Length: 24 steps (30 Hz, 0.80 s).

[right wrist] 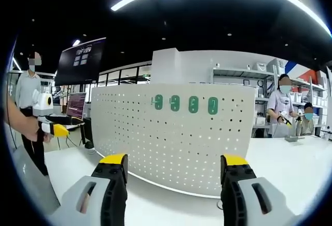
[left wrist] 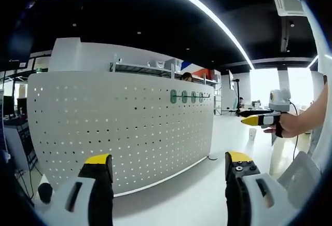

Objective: Insert the hook assembly into the mounting plate slot until the hook locks in place.

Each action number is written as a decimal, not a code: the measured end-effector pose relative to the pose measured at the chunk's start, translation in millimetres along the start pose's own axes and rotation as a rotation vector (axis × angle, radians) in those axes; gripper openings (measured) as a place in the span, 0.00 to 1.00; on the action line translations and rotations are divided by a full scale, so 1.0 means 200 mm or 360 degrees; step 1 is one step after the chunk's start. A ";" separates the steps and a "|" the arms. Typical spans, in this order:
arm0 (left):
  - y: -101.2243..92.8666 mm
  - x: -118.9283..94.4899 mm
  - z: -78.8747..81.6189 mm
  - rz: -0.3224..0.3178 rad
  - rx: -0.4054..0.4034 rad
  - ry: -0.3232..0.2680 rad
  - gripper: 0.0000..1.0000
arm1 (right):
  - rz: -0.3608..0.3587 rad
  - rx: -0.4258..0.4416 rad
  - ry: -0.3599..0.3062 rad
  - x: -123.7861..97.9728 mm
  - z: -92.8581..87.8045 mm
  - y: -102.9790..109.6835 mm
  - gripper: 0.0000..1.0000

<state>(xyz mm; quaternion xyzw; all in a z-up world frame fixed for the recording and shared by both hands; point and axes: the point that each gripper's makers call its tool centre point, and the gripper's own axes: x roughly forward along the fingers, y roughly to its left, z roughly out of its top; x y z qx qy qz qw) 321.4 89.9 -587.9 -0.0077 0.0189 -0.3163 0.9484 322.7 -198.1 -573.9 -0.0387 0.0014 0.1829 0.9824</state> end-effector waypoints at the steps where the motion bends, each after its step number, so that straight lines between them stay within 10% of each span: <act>1: 0.00 -0.01 0.00 0.0005 0.0001 0.0001 0.92 | 0.0000 -0.0002 0.0000 0.00 0.00 0.00 0.71; 24: 0.04 -0.13 -0.05 0.0069 -0.0023 0.0004 0.95 | -0.0001 0.0044 0.0015 -0.11 -0.08 0.08 0.73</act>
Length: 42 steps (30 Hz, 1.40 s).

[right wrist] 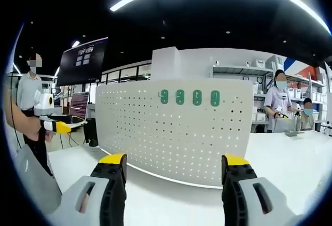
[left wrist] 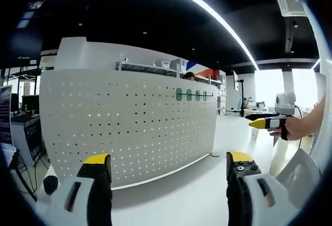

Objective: Insert the hook assembly into the mounting plate slot until the hook locks in place.

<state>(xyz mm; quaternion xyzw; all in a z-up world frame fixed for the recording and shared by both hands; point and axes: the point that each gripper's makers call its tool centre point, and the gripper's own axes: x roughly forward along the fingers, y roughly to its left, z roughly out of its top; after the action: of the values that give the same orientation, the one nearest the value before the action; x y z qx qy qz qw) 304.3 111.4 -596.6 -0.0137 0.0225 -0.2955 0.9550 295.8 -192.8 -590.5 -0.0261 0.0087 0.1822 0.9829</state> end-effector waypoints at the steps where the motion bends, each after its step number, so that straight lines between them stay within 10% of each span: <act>1: 0.00 0.00 0.00 0.0002 0.0002 -0.0004 0.95 | 0.0001 0.0003 0.0003 0.00 -0.01 0.00 0.74; 42: 0.04 -0.16 -0.07 0.0087 -0.0001 -0.0006 1.00 | -0.0038 0.0086 0.0002 -0.15 -0.09 0.03 0.79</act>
<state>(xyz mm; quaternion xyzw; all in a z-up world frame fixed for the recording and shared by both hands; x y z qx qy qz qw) 281.4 136.5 -610.4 -0.0140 0.0212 -0.2691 0.9628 265.0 -198.7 -608.9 0.0003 0.0140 0.1701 0.9853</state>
